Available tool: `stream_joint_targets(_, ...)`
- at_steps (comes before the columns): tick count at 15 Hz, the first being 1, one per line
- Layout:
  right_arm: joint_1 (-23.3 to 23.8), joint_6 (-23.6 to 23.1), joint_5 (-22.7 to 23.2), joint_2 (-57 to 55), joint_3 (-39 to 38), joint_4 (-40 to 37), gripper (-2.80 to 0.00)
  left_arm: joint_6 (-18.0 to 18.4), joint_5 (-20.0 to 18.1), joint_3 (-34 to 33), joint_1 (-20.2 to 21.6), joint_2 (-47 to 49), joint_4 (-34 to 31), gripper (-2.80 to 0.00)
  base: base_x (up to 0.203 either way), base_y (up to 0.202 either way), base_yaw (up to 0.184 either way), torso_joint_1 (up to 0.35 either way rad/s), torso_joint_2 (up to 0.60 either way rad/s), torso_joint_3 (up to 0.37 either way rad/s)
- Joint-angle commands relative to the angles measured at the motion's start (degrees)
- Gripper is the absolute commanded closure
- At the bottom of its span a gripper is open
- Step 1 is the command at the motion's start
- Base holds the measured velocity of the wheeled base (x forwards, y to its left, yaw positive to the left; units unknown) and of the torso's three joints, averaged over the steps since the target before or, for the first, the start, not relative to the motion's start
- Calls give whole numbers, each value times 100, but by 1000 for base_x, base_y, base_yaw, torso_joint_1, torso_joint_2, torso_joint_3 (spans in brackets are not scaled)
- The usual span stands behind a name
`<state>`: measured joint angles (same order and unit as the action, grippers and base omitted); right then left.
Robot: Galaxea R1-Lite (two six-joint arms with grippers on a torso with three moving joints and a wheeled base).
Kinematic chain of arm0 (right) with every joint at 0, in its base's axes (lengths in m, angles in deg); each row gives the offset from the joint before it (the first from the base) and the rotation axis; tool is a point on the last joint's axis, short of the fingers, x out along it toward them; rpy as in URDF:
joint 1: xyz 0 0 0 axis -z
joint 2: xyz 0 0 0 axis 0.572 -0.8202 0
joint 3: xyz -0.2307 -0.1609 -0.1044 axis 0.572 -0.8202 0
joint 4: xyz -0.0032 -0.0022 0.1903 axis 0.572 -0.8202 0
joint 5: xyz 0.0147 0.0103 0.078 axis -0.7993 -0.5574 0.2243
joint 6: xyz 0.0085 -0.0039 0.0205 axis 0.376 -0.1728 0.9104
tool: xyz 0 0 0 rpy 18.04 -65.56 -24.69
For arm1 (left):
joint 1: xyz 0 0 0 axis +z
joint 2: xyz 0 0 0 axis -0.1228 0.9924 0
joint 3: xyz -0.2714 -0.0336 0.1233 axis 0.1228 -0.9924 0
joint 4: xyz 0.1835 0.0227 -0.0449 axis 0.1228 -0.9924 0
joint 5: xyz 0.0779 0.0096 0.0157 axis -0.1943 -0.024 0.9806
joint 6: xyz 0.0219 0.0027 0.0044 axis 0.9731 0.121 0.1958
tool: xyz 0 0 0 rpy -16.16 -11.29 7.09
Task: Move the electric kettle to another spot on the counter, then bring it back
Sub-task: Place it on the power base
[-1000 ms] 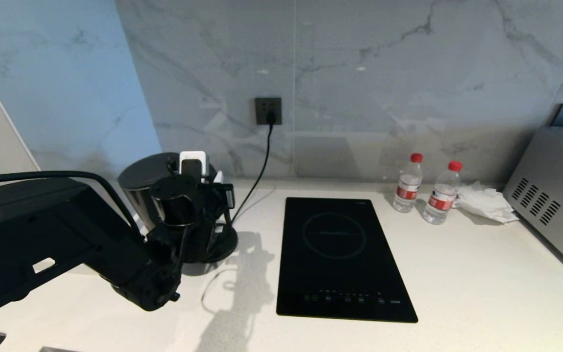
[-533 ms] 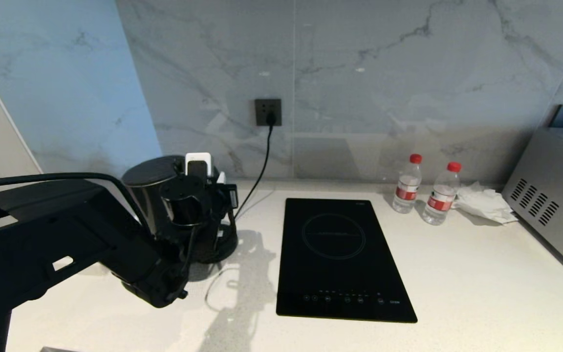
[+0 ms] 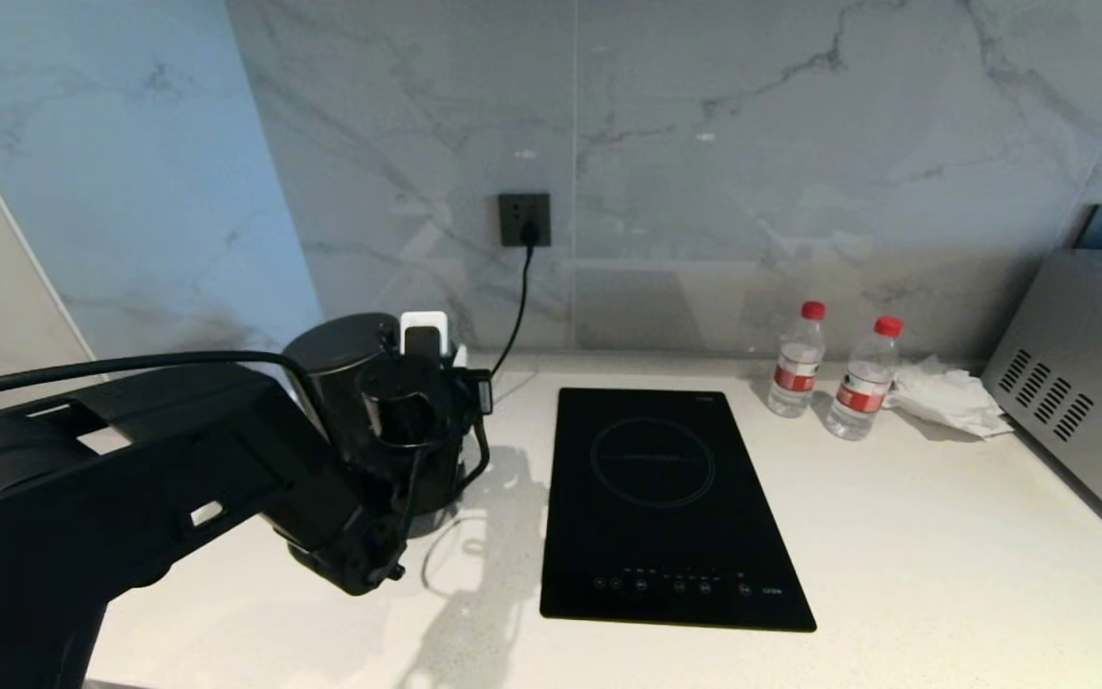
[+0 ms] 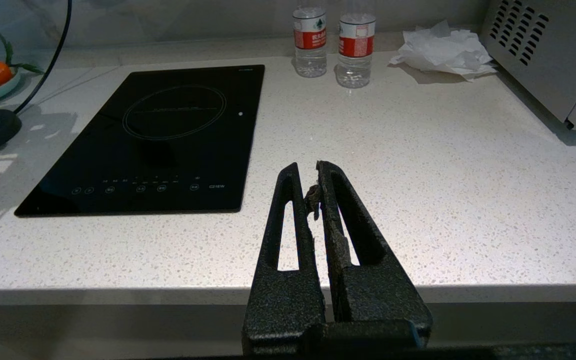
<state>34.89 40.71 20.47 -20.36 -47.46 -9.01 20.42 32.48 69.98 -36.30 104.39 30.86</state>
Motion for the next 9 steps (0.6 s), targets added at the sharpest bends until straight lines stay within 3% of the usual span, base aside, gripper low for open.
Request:
stream_joint_targets(1,0,1,0,-9,0,-3,0,11,54,201,-2,212,55,0,0,0,0,0,0,0)
stream_joint_targets(9,0,1,0,-9,0,6,0,193,137,1235,-60,1009,-177,0,0,0,0,0,0,0)
